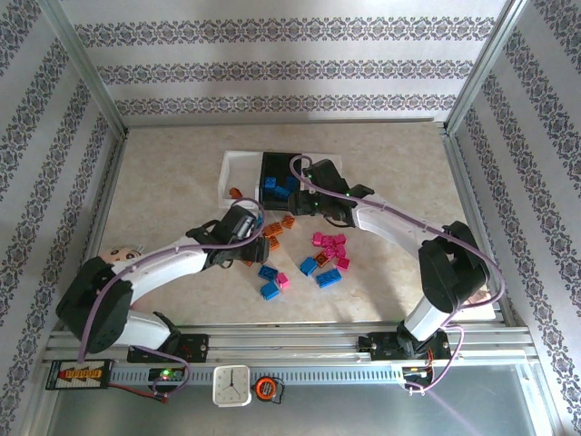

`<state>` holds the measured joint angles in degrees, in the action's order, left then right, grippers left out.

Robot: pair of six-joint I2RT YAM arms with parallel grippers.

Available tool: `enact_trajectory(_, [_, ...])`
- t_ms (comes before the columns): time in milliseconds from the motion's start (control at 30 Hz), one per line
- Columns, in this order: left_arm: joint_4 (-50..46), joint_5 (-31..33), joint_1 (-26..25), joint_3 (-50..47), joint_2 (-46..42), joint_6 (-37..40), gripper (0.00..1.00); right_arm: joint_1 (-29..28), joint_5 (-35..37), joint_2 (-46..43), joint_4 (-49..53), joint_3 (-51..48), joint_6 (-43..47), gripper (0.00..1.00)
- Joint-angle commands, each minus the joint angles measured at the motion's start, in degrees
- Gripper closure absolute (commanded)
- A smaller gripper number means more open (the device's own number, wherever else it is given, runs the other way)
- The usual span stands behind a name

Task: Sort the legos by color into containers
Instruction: Pick up the lego from the center of the table.

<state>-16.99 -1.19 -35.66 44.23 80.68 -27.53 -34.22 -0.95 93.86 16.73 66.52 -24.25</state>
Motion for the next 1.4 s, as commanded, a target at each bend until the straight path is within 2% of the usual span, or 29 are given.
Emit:
enact_trajectory(0, [2.05, 2.25, 1.33, 3.7, 3.91, 3.05, 0.3, 0.6, -0.69, -2.62, -1.77, -0.97, -1.14, 0.36])
enact_trajectory(233, [4.81, 1.59, 3.78, 6.17, 10.52, 3.23, 0.36, 1.25, -0.86, -5.74, -2.05, -3.04, -1.25, 0.36])
enact_trajectory(467, [6.95, 0.57, 4.01, 6.99, 14.66, 3.34, 0.35, 1.69, -1.11, -7.02, -2.05, -3.58, -1.25, 0.36])
enact_trajectory(600, [7.33, 0.48, 4.32, 6.8, 15.31, 3.22, 0.46, 1.87, -1.18, -7.42, -1.99, -3.85, -1.24, 0.36])
enact_trajectory(800, [7.09, 1.17, 4.71, 5.11, 12.86, 2.83, 0.65, 2.27, -1.17, -7.79, -2.07, -4.41, -1.4, 0.36])
enact_trajectory(933, [5.94, 1.64, 5.22, 2.82, 8.77, 2.18, 0.72, 2.55, -1.16, -8.41, -2.22, -5.05, -1.62, 0.36])
enact_trajectory(1167, [2.08, 1.0, 8.65, 3.03, -2.86, 0.55, 0.74, 3.19, -1.39, -11.23, -2.36, -7.72, -2.11, 0.36])
enact_trajectory(1367, [4.04, -0.2, 15.42, 12.84, 1.33, 0.63, 0.74, 3.44, -1.5, -13.81, -2.96, -11.31, -3.39, 0.36])
